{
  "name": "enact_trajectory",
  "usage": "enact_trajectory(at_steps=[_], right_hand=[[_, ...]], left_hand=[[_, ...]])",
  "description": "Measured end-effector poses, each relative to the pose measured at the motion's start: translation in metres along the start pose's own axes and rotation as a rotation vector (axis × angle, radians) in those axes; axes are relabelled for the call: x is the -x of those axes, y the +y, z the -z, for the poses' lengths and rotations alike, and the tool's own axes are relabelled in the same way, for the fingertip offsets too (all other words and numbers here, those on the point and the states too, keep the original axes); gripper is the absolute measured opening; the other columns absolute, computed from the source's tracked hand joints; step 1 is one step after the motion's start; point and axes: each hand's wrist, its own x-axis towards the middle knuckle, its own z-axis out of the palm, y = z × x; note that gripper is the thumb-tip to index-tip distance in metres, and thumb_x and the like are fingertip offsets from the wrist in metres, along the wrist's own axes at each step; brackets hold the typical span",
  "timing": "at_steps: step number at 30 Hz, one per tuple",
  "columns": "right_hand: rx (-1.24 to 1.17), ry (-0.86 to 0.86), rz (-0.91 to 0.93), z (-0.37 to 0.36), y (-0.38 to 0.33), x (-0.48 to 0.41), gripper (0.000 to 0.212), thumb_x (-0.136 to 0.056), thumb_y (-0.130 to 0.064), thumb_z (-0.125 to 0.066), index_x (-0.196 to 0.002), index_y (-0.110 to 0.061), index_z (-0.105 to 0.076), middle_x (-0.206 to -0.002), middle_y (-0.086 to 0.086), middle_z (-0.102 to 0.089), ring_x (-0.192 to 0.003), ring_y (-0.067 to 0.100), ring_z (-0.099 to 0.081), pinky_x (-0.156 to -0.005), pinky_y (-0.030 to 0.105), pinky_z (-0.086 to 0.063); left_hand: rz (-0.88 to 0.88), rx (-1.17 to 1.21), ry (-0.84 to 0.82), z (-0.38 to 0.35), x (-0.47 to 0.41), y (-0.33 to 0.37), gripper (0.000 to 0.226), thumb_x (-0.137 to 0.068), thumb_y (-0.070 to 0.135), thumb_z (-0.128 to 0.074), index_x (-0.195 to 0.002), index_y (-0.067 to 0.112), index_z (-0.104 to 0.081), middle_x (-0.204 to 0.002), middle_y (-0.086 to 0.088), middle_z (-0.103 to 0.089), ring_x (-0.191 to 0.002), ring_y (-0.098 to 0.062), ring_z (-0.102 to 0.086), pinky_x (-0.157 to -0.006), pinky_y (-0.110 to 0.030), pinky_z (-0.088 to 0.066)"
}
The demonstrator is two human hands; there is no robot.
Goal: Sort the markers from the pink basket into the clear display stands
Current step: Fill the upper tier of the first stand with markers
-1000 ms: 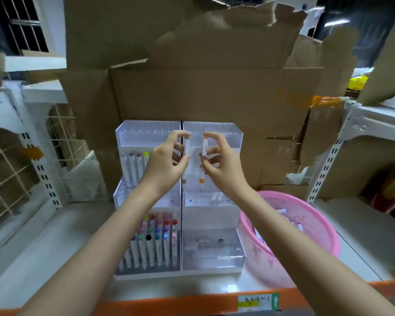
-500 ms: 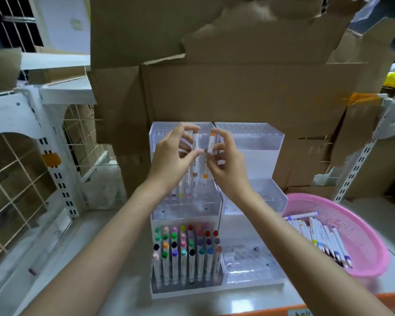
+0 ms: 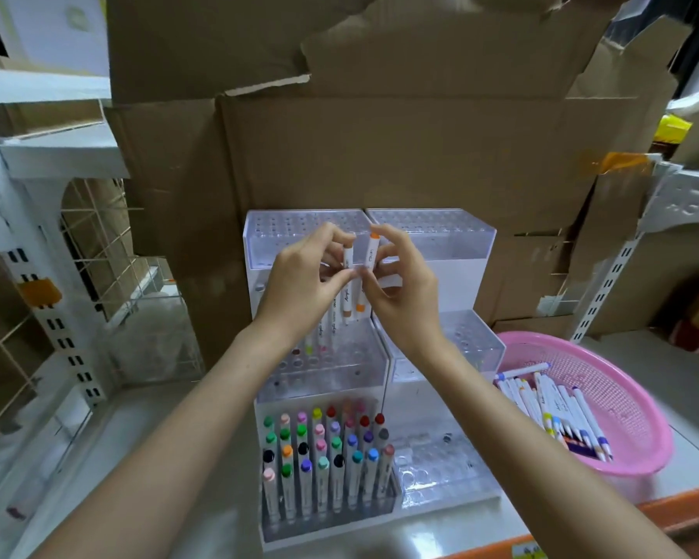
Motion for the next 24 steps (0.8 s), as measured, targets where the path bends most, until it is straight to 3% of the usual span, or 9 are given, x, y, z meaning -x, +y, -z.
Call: enact_trajectory(at_steps=[6,14,19,24], right_hand=[[-0.02,-0.008,-0.022,0.0,0.002,0.001,0.04,-0.088,-0.006,-0.064,-0.124,-0.02,-0.052,-0.088,0.003,-0.055,-0.069,0.017,-0.061,-0.058,0.038,-0.055],[-0.042,-0.005,-0.03,-0.001,0.005,0.003,0.044,-0.087,-0.005,-0.063,-0.123,-0.026,-0.05,-0.085,0.001,-0.055,-0.069,0.02,-0.06,-0.058,0.039,-0.055],[-0.049,-0.007,-0.037,0.001,0.008,0.006,0.042,-0.086,-0.005,-0.062,-0.124,-0.021,-0.051,-0.086,0.003,-0.057,-0.072,0.018,-0.062,-0.059,0.03,-0.056],[-0.066,-0.004,-0.046,0.002,0.009,0.007,0.043,-0.086,0.0,-0.062,-0.124,-0.018,-0.052,-0.085,0.003,-0.057,-0.07,0.013,-0.061,-0.059,0.018,-0.051]], left_hand=[[-0.043,-0.09,-0.043,-0.003,0.003,-0.003,0.032,-0.076,0.014,-0.078,-0.103,0.011,-0.06,-0.081,0.003,-0.063,-0.073,-0.009,-0.063,-0.066,-0.015,-0.052],[-0.097,-0.22,-0.076,-0.008,0.01,-0.004,0.033,-0.078,0.014,-0.076,-0.105,0.009,-0.058,-0.085,0.0,-0.063,-0.078,-0.018,-0.063,-0.066,-0.038,-0.056],[-0.056,-0.228,-0.04,-0.012,0.01,0.0,0.033,-0.078,0.015,-0.077,-0.105,0.013,-0.059,-0.083,0.008,-0.057,-0.076,-0.01,-0.057,-0.066,-0.034,-0.055],[-0.093,-0.315,-0.082,-0.014,0.013,-0.003,0.031,-0.076,0.018,-0.078,-0.101,0.012,-0.061,-0.087,-0.004,-0.061,-0.079,-0.019,-0.06,-0.063,-0.031,-0.053]])
